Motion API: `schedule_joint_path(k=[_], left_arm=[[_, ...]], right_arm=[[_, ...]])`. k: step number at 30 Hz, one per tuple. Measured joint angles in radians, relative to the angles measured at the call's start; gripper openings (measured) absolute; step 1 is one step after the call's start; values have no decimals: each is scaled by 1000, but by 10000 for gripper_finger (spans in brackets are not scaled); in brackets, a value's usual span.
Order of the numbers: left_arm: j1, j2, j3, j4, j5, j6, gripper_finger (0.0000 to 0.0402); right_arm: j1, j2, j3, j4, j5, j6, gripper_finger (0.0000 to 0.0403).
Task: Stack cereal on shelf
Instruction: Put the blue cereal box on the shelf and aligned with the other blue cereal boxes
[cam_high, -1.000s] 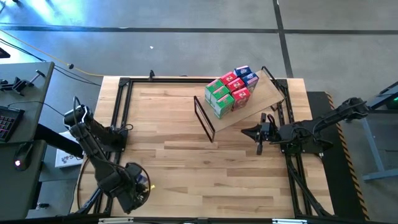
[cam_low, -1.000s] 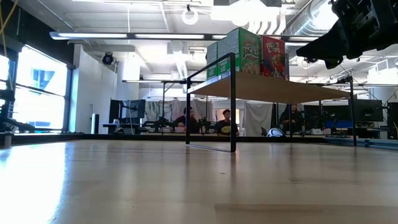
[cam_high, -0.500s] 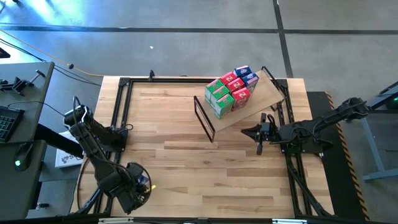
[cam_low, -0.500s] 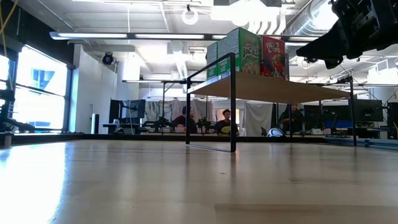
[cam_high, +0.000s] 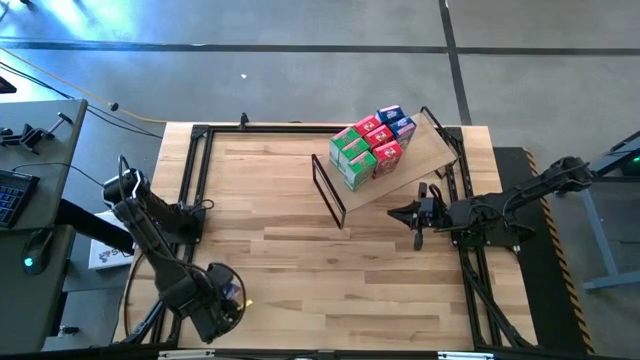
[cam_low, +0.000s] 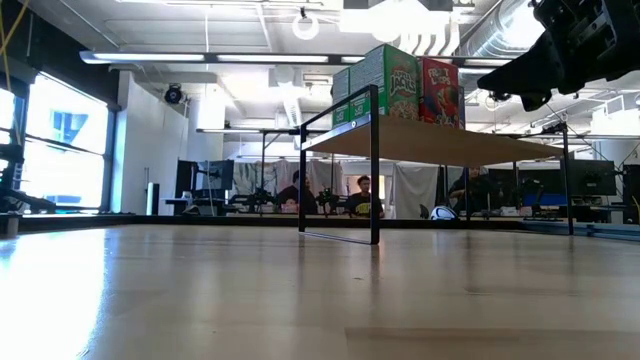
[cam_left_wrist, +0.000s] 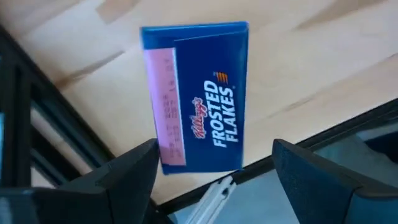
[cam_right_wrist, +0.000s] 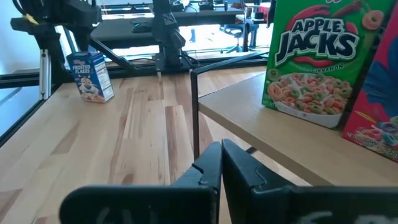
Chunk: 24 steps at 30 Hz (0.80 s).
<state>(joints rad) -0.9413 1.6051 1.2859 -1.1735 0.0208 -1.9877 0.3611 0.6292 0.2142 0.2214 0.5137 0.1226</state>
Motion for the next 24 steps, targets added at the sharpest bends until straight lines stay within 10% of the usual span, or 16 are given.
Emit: schedule_joint_path(k=[24], left_arm=[[57,8,-18,15,-82,150,185]], right_arm=[[0,0,0,0,-1,8,0]])
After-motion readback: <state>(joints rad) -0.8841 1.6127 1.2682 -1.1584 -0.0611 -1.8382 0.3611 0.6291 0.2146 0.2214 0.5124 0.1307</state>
